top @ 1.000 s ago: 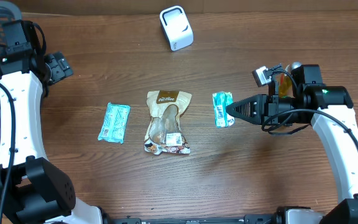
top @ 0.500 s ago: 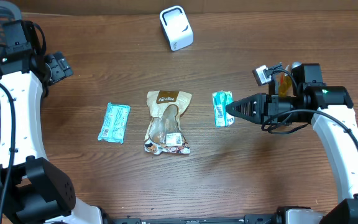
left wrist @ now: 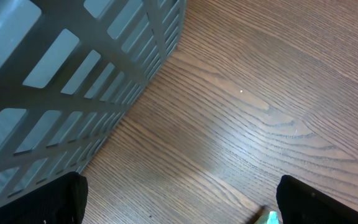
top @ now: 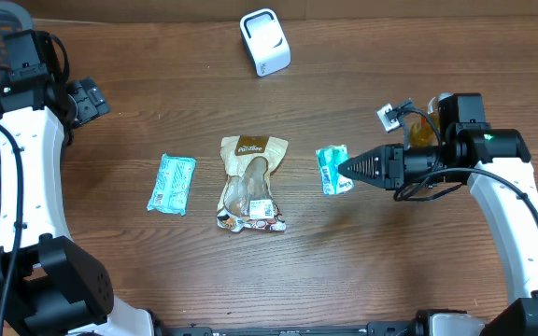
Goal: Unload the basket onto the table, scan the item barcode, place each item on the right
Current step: 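Swing the teal box up and left toward the white scanner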
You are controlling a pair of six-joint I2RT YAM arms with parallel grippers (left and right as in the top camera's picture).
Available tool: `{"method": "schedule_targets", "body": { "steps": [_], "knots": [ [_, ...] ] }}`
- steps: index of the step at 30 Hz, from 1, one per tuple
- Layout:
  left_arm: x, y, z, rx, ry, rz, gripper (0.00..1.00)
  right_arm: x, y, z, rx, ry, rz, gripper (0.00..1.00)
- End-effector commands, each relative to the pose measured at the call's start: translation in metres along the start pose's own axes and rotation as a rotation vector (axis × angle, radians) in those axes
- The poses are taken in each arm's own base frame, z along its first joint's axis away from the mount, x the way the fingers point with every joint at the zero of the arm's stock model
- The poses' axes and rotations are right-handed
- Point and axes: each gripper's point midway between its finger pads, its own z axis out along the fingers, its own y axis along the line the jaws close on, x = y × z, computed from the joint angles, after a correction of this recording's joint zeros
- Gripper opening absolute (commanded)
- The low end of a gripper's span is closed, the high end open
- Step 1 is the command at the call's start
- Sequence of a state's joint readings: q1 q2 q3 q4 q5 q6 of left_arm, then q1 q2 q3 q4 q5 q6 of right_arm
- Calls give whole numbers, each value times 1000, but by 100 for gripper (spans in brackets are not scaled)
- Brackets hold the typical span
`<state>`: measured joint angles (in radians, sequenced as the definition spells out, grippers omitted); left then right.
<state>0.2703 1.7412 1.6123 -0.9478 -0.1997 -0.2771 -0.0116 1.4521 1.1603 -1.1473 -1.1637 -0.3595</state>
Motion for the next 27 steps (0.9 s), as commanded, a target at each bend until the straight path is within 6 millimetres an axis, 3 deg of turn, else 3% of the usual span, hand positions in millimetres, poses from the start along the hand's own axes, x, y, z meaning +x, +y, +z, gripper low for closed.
{"method": "schedule_targets", "body": {
  "steps": [1, 18, 27],
  "knots": [
    [-8, 0, -8, -3, -31, 8, 100, -2, -10, -6, 121, 13, -51, 4],
    [-8, 0, -8, -3, -31, 8, 99, -4, -13, -6, 134, 10, -64, 4],
    [-8, 0, -8, -3, -31, 8, 100, -10, -58, -18, 397, -16, 117, 4]
  ]
}}
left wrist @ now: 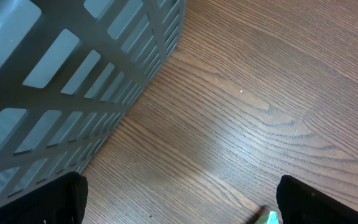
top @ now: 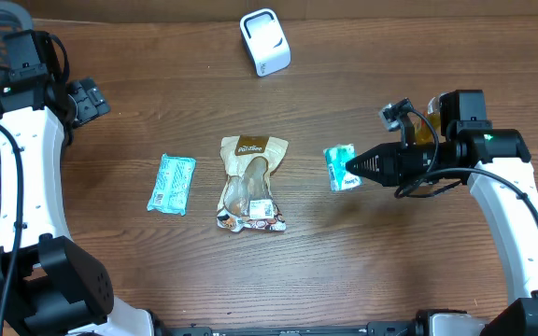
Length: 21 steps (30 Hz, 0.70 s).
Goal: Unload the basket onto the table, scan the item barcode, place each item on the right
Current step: 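Swing the teal box up and left toward the white scanner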
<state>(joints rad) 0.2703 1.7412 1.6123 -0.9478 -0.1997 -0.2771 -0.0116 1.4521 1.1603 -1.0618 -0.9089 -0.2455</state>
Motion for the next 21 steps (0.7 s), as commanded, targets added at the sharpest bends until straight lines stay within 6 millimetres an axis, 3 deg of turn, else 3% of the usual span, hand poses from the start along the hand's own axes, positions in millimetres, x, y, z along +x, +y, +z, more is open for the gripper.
{"method": "schedule_targets", "body": {
  "steps": [1, 13, 21],
  "knots": [
    [-8, 0, -8, -3, -31, 8, 99, -9, -20, -9, 165, -30, 101, 4],
    [-8, 0, -8, -3, -31, 8, 99, -5, -62, -21, 419, -55, 272, 4],
    [-8, 0, -8, -3, -31, 8, 99, -4, -62, -10, 522, -34, 237, 4]
  ]
}}
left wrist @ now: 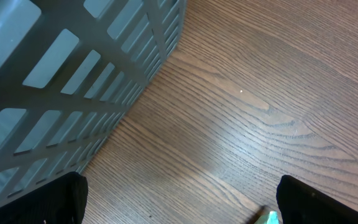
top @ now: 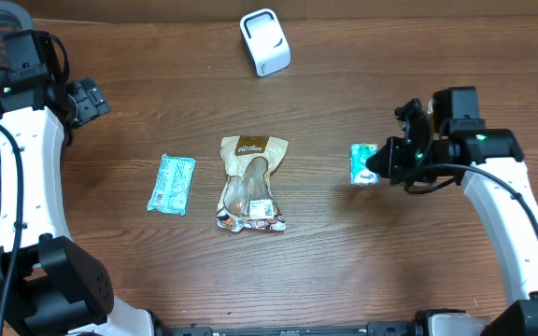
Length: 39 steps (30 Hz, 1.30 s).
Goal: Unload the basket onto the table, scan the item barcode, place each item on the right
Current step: 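Swing the teal box up and left toward the white scanner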
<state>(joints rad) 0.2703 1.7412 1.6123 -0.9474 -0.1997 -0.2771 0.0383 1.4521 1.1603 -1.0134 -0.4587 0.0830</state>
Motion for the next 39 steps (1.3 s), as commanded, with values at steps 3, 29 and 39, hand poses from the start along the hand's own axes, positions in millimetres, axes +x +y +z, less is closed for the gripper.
{"method": "schedule_targets", "body": {
  "steps": [3, 29, 39],
  "knots": [
    [-8, 0, -8, -3, -30, 8, 99, -10, 1, -1, 168, -68, 4, 4],
    [-8, 0, -8, -3, -30, 8, 100, -13, 52, 49, 245, -114, -173, 4],
    [-8, 0, -8, -3, -30, 8, 100, -67, 114, -25, 170, -260, -240, 4]
  ]
}}
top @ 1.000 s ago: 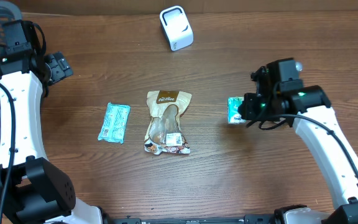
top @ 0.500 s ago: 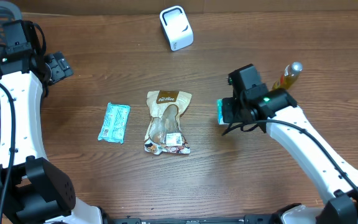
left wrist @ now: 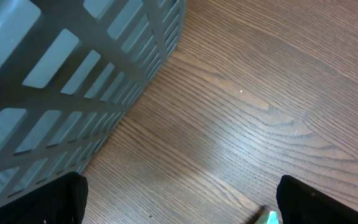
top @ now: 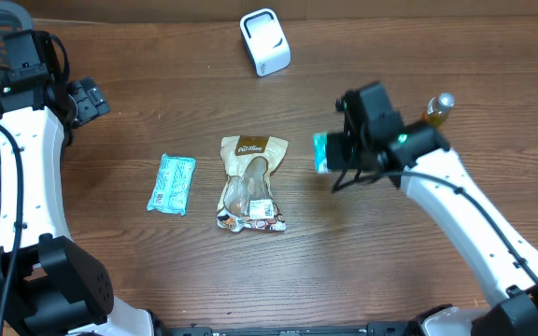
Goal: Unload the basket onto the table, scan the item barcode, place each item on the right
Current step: 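Swing the teal box up and left toward the white scanner, then hold the teal box in front of the white scanner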
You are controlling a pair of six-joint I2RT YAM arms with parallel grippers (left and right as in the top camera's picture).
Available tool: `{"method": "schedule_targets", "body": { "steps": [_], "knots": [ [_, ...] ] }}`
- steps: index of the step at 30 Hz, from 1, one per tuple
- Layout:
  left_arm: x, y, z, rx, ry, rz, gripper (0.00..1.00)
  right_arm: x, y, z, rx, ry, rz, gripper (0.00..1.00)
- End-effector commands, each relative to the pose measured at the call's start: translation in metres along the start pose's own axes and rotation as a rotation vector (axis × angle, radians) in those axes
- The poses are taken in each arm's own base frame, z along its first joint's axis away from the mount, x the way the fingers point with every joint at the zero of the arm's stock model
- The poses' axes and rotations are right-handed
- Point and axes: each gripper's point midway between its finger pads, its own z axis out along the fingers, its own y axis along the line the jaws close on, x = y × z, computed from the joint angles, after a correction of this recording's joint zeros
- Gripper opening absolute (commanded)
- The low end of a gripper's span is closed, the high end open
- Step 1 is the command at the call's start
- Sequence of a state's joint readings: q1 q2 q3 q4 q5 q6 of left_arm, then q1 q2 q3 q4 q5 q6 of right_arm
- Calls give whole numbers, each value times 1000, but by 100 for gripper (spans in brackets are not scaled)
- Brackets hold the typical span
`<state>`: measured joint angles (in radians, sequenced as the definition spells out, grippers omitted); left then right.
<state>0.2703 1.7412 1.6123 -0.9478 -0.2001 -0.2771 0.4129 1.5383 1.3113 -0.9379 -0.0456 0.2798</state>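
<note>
My right gripper (top: 331,151) is shut on a small teal packet (top: 320,152), held off the table to the right of the brown pouch (top: 250,182). The white barcode scanner (top: 265,42) stands at the back centre, some way beyond the packet. A second teal packet (top: 173,184) lies flat to the left of the pouch. At the far left my left gripper (top: 89,98) is open beside the basket; in the left wrist view its black fingertips (left wrist: 58,199) stand wide apart over bare wood, and a teal sliver (left wrist: 270,218) shows at the bottom edge.
A grey slatted basket (left wrist: 73,62) fills the far-left corner. An amber bottle with a silver cap (top: 439,105) stands at the right, behind the right arm. The table top is dark wood (top: 362,271).
My right gripper and the teal packet were right of centre; now they are farther left and a little farther back, close to the pouch's right side. The bottle now shows. The left arm is unchanged.
At first my right gripper reached flat at the teal packet lying right of the pouch. Then it had the packet, slightly to the right. Later the packet was held farther right with the wrist turned down. Now it is left of that, closer to the scanner.
</note>
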Motion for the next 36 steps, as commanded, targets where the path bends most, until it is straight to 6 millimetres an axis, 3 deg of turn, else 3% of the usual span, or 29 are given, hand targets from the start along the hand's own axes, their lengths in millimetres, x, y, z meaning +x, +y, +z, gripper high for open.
{"method": "schedule_targets", "body": {
  "steps": [1, 6, 8, 11, 21, 32, 36],
  "knots": [
    [-8, 0, -8, -3, -31, 8, 99, -67, 29, -73, -57, -193, -41, 3],
    [-8, 0, -8, -3, -31, 8, 100, -120, 35, -127, 6, -339, -95, 4],
    [-8, 0, -8, -3, -31, 8, 99, -139, 36, -133, 31, -399, -132, 4],
    [-8, 0, -8, -3, -31, 8, 100, -167, 36, -126, 75, -483, -168, 4],
    [-8, 0, -8, -3, -31, 8, 100, -237, 45, -50, 291, -615, -488, 4],
    [-8, 0, -8, -3, -31, 8, 99, -259, 95, 55, 536, -665, -901, 4],
    [-8, 0, -8, -3, -31, 8, 99, -264, 100, 88, 625, -682, -1027, 4]
  ]
}}
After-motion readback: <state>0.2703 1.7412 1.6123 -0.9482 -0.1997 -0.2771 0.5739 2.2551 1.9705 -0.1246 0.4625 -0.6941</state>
